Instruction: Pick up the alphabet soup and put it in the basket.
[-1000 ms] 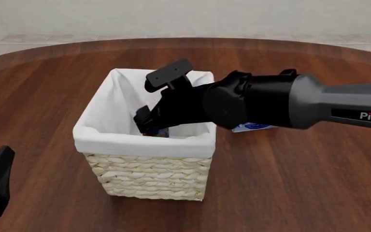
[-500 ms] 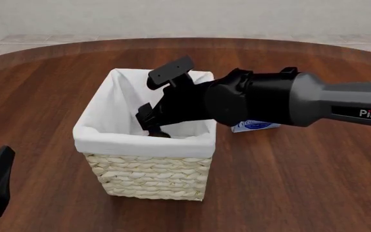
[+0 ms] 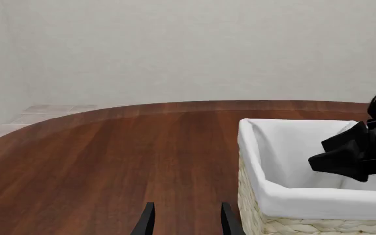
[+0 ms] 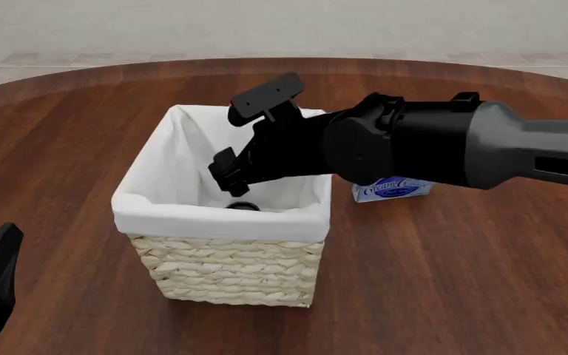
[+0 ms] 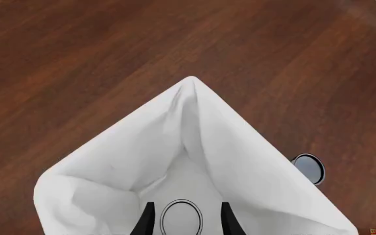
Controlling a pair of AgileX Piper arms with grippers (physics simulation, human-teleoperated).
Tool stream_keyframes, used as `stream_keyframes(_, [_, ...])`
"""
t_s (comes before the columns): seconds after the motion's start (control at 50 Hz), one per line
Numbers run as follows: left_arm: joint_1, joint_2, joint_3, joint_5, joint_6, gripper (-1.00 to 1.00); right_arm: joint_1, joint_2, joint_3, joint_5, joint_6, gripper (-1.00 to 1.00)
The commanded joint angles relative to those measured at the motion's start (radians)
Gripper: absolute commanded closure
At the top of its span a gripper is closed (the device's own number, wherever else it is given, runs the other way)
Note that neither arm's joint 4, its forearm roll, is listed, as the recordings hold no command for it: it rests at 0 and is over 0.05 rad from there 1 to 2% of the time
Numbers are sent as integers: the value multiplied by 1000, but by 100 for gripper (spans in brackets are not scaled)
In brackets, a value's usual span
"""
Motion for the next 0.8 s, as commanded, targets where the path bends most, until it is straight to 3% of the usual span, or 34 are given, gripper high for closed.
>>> stream_keyframes(0.02, [-1,0,-3,3,-1,-100,-4,-28,-6,13,-11,-100])
stream_keyframes(0.8, [-19,0,-40,24,11,-100,7,-113,25,24,-7,-100])
